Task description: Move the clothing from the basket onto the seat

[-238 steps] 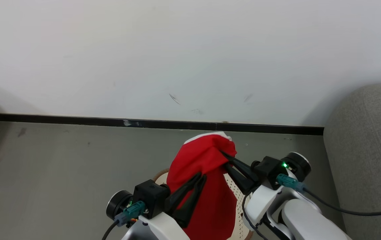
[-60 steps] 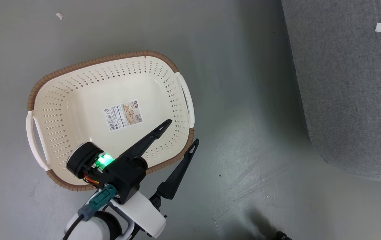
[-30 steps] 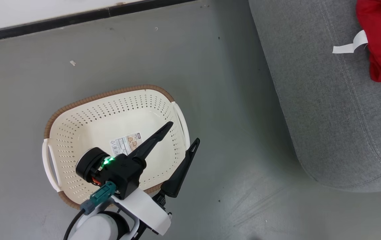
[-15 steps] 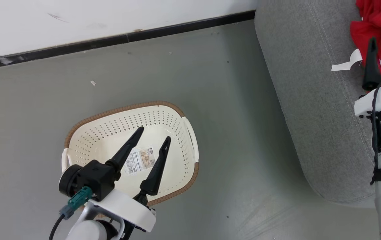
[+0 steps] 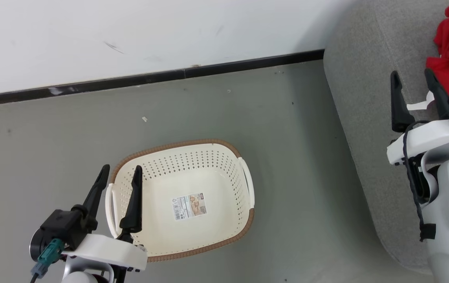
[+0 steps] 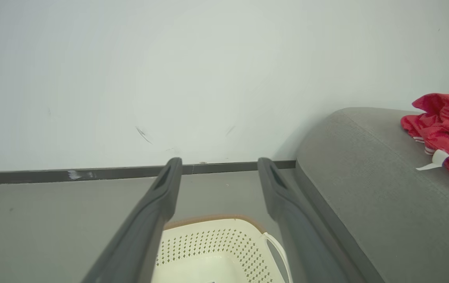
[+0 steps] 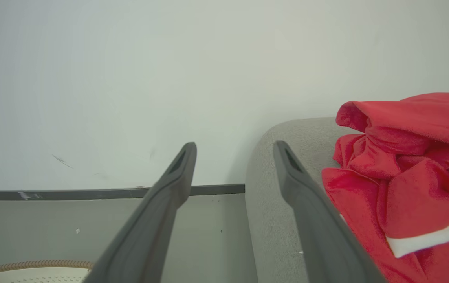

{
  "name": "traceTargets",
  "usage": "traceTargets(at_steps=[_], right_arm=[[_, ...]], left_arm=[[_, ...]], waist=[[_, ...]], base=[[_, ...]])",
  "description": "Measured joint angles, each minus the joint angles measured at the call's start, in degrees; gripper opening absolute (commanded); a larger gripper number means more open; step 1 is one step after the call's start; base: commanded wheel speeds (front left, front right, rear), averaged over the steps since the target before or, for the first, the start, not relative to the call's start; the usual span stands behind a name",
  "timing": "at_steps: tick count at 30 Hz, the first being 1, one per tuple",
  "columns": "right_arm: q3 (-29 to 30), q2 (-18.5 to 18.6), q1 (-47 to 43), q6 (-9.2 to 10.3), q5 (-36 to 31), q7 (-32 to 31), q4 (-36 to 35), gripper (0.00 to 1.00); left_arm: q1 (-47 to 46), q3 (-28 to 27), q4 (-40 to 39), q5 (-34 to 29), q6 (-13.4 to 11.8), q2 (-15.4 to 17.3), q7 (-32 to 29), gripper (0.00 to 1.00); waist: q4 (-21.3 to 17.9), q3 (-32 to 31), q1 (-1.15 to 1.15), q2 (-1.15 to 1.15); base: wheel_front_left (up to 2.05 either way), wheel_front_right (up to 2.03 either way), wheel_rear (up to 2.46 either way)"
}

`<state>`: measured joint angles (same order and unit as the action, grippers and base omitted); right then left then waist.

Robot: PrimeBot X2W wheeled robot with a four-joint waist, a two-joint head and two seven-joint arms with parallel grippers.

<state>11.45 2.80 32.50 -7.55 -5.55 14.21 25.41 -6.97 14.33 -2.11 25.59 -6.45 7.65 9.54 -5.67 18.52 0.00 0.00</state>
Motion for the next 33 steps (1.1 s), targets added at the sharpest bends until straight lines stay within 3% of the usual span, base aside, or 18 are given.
traceTargets(at_steps=[13,33], right_arm=[[-3.23,0.04,-6.39,0.00,1.54,0.00,-0.38,1.00],[-4.89,-0.16,-17.58,0.00,0.91,0.00,-0.26,1.00]], left_arm=[[2.85,-3.10,5.95,1.26,-0.46,-0.03,3.60,1.00],[6.41,-3.43,12.24,-0.44,-0.60,-0.25,4.67,1.00]], waist=[[4.78,-6.44,0.00,0.00],[11.11,-15.22,0.00,0.00]], base=[[0.00,0.00,0.00],[0.00,0.00,0.00]])
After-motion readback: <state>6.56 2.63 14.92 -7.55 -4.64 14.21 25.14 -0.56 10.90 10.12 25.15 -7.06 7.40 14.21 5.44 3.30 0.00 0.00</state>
